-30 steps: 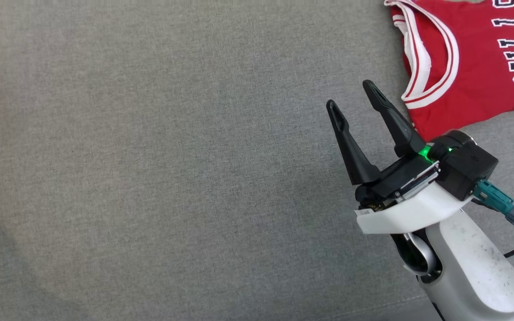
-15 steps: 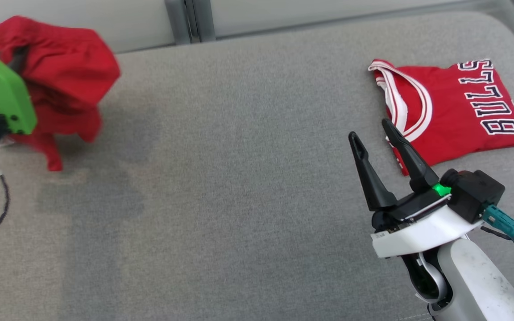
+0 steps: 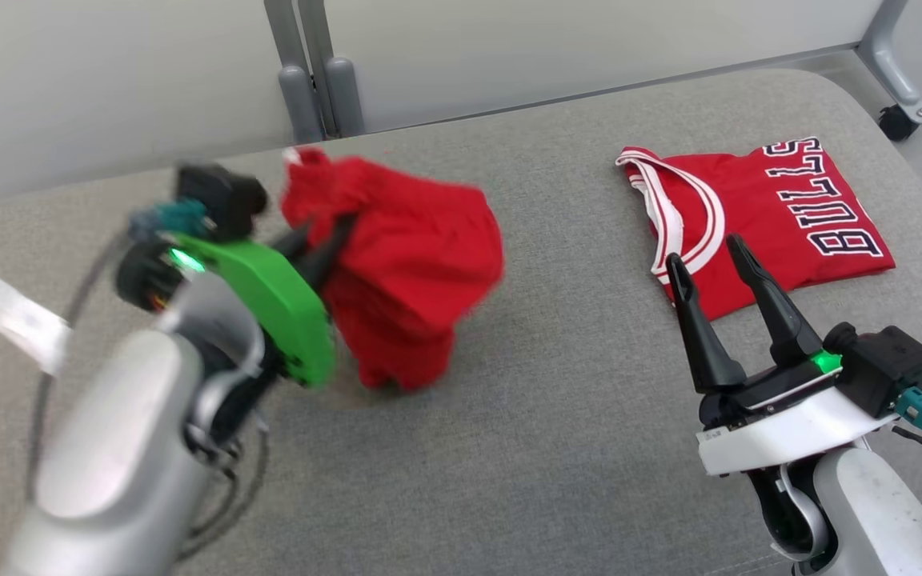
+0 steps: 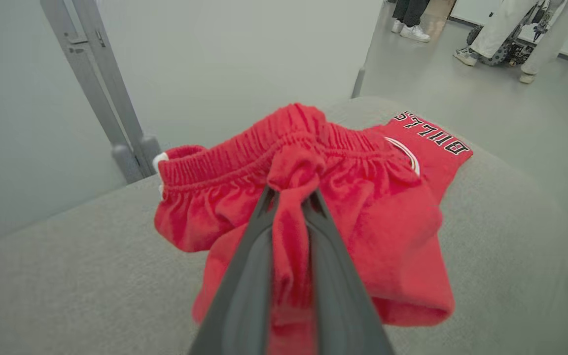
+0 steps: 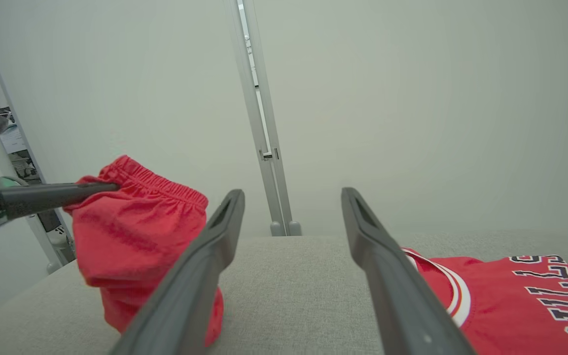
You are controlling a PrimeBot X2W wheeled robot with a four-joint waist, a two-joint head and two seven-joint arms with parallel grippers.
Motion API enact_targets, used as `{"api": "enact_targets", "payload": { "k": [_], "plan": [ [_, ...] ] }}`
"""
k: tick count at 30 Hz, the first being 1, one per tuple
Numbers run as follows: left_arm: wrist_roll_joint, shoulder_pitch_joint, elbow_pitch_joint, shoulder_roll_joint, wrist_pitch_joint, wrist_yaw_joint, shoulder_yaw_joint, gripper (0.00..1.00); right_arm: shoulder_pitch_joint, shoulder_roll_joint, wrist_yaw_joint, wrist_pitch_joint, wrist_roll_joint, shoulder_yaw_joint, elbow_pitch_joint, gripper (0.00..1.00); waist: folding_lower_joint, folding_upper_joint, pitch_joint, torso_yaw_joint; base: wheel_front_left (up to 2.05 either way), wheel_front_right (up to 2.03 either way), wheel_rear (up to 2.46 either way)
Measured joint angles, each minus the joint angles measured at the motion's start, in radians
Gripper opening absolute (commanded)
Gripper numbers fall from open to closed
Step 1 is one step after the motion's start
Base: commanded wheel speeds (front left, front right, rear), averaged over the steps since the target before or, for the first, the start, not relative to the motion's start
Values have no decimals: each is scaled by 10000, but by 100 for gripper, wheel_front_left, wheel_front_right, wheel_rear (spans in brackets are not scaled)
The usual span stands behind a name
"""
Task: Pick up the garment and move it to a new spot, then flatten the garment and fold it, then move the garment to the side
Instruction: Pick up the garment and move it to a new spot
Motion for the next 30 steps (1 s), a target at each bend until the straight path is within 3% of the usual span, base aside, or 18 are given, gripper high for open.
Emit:
{"api": "enact_targets", "payload": {
  "k": [1, 2, 3, 4, 7, 11, 18, 24, 30],
  "plan": [
    [-67, 169, 217, -238, -201, -2, -100, 0, 4, 2, 0, -2, 4, 29, 25, 100, 0, 0, 22, -23, 0, 0, 0],
    [-19, 322, 568, -468, -493, -10, -257, 15, 3, 10, 0, 0, 10, 98, 58, 100, 0, 0, 48, -59, 0, 0, 0],
    [119, 405, 988, -646, -784, -23, -414, 51, -2, 21, 0, 0, 12, 182, 88, 100, 0, 0, 74, -100, 0, 0, 0],
    [307, 452, 1323, -756, -1034, -44, -552, 100, -23, 27, 0, 0, 15, 242, 119, 100, 0, 0, 90, -137, 0, 0, 0],
    [608, 593, 2598, -1235, -1952, -159, -1078, 100, -126, 17, 0, 0, 86, 368, 199, 100, 0, 0, 148, -270, 0, 0, 0],
    [715, 602, 3273, -1670, -2995, -313, -1406, 100, -114, -19, 0, 0, 96, 359, 263, 100, 0, 0, 212, -299, 0, 0, 0],
    [821, 309, 2732, -1051, -4345, -240, -1055, 100, 98, -31, 0, 0, 84, 105, 265, 100, 0, 0, 160, 39, 0, 0, 0],
    [986, 1067, 1522, 144, -5277, 815, -31, 100, 252, -50, 0, 0, 69, -8, 247, 100, 0, 0, 58, 403, 0, 0, 0],
    [890, 3033, 219, 715, -5854, 2079, 1235, 100, 558, -73, 0, 0, 107, -19, 349, 100, 0, 0, -190, 614, 0, 0, 0]
  ]
}}
